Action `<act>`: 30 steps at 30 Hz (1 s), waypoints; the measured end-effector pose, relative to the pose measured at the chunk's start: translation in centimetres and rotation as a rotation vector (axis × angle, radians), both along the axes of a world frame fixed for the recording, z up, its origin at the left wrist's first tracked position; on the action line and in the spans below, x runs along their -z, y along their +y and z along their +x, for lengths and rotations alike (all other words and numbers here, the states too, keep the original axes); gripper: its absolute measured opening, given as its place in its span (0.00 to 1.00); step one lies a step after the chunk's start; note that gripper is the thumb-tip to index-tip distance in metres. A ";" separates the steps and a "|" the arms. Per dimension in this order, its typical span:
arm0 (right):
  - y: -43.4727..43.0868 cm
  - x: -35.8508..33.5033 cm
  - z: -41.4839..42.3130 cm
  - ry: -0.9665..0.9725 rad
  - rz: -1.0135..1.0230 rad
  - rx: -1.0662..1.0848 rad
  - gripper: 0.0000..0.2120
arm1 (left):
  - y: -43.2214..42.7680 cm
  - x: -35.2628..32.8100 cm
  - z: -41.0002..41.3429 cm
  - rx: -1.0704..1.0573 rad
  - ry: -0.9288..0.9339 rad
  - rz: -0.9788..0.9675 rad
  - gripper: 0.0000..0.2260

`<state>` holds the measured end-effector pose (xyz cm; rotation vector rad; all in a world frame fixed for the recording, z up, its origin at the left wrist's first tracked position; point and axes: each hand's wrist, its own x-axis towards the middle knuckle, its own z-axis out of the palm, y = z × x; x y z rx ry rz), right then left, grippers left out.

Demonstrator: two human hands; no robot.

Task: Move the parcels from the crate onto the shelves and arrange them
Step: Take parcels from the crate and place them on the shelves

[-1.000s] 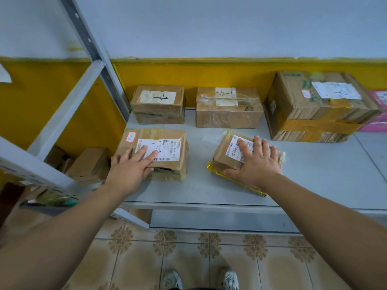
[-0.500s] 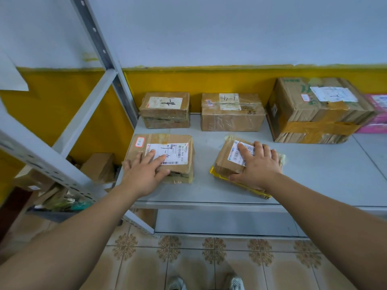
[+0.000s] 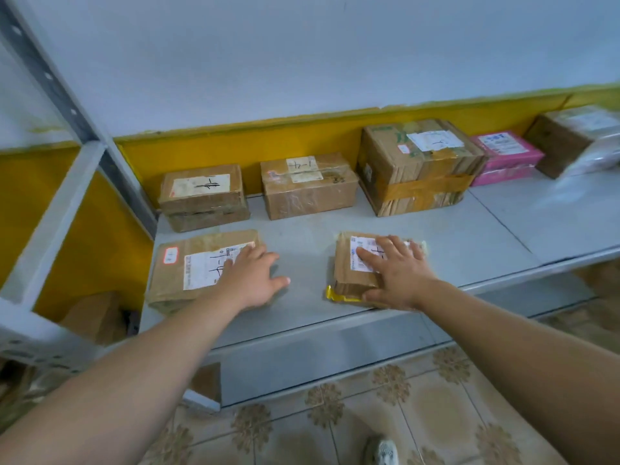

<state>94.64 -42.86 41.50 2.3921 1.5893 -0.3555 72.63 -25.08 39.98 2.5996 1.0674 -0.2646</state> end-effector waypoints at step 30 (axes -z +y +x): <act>-6.5 3.5 7.2 1.076 0.668 1.171 0.34 | -8.4 1.0 16.6 -0.419 -0.443 -0.736 0.21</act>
